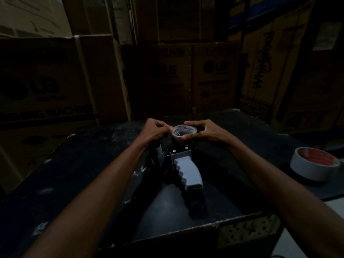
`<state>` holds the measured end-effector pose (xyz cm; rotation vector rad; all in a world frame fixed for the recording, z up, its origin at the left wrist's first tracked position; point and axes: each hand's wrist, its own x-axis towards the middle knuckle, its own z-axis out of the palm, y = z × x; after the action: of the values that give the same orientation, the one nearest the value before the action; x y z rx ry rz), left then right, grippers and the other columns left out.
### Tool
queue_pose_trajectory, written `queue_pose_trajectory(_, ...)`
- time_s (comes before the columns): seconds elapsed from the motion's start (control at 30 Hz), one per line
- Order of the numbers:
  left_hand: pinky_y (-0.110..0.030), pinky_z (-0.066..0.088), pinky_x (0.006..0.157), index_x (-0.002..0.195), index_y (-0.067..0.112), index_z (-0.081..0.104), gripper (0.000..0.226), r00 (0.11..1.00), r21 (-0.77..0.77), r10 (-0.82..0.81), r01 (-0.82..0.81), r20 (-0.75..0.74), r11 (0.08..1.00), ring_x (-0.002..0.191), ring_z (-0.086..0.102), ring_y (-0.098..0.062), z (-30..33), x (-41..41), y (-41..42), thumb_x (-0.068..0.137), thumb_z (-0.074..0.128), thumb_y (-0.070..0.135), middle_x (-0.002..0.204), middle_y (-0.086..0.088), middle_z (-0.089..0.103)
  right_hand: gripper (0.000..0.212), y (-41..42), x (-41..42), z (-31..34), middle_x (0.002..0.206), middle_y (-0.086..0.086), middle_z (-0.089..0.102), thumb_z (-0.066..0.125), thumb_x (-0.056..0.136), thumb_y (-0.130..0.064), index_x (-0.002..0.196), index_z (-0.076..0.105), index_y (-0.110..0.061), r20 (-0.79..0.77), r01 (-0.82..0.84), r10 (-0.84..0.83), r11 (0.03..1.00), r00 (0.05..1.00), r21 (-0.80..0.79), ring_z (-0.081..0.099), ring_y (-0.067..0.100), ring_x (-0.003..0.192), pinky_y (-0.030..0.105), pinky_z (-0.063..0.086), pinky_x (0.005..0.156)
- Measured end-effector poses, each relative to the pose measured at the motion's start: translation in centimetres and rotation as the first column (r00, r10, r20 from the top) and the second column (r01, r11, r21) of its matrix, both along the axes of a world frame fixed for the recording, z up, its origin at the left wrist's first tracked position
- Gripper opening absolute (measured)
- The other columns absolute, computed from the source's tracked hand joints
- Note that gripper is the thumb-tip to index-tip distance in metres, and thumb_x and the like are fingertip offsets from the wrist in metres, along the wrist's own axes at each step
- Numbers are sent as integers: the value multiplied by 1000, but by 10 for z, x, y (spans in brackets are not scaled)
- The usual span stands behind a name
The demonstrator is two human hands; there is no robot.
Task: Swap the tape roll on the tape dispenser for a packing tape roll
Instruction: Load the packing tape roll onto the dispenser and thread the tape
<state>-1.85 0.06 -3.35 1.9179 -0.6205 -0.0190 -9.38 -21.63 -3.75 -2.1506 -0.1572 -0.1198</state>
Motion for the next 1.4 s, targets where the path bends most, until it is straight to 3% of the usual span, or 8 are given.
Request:
queue_pose_trajectory(0.1, -15, 48, 60, 77, 12, 73, 9, 1000, 48, 0, 0, 13, 999, 71, 61, -9, 3, 1, 1, 86, 70, 11, 80, 5, 70, 97, -1, 1, -3, 136, -2, 61, 88, 56, -52, 142, 53, -22, -6, 1, -1, 1000, 1000, 9, 59, 8, 119, 31, 49, 102)
queue_pose_trajectory(0.27, -15, 51, 64, 93, -2, 73, 17, 999, 73, -47, 49, -24, 996, 75, 63, -8, 6, 6, 0, 84, 71, 12, 83, 0, 71, 85, -5, 1, -11, 135, -6, 58, 86, 68, -41, 143, 51, -21, 10, 6, -7, 1000, 1000, 22, 57, -4, 109, 11, 46, 83)
queue_pose_trajectory(0.37, -20, 56, 73, 95, -5, 72, 18, 995, 79, -79, 84, -68, 993, 84, 66, -10, 9, 10, 2, 83, 71, 10, 92, -4, 72, 81, -5, 4, -14, 136, -5, 58, 85, 72, -37, 144, 50, -20, 0, 8, -8, 1000, 1000, 27, 56, -5, 107, 9, 46, 79)
queue_pose_trajectory(0.5, -9, 51, 56, 97, -9, 71, 22, 995, 69, -78, 83, -67, 994, 77, 65, -7, 5, 10, 2, 83, 71, 8, 86, -3, 71, 87, -6, 5, -17, 142, -1, 56, 85, 68, -43, 144, 50, -20, 2, 17, -18, 1000, 1000, 25, 55, 5, 116, 13, 43, 83)
queue_pose_trajectory(0.7, -19, 55, 70, 82, 2, 73, 8, 994, 64, -92, 95, -55, 993, 85, 66, -13, 1, 14, 4, 83, 71, 10, 87, -4, 72, 90, -4, 5, -20, 142, 0, 57, 86, 66, -44, 144, 50, -19, 2, 22, -22, 999, 1000, 40, 56, 7, 120, 15, 44, 87)
queue_pose_trajectory(1.1, -19, 54, 70, 82, 5, 74, 7, 995, 83, -100, 100, -3, 992, 78, 65, -9, -6, 13, 6, 83, 72, 12, 83, -3, 71, 80, -3, 6, -24, 141, -1, 56, 83, 75, -34, 145, 49, -17, 5, 20, -20, 999, 1000, 34, 56, -6, 104, 5, 44, 75)
queue_pose_trajectory(1.27, -28, 53, 76, 80, 8, 75, 7, 995, 89, -98, 95, 27, 991, 81, 66, -14, -10, 15, 8, 82, 74, 15, 82, -5, 73, 88, -1, 4, -25, 143, 4, 56, 84, 69, -42, 146, 48, -17, 5, 23, -23, 999, 1000, 33, 54, 12, 124, 21, 46, 94)
queue_pose_trajectory(1.4, -47, 54, 94, 80, 8, 75, 7, 994, 105, -101, 96, 48, 990, 97, 68, -30, -11, 17, 9, 81, 75, 14, 93, -15, 74, 95, -1, 3, -25, 145, 6, 53, 84, 65, -49, 146, 47, -18, 4, 19, -19, 1000, 1000, 8, 52, 17, 129, 32, 45, 104)
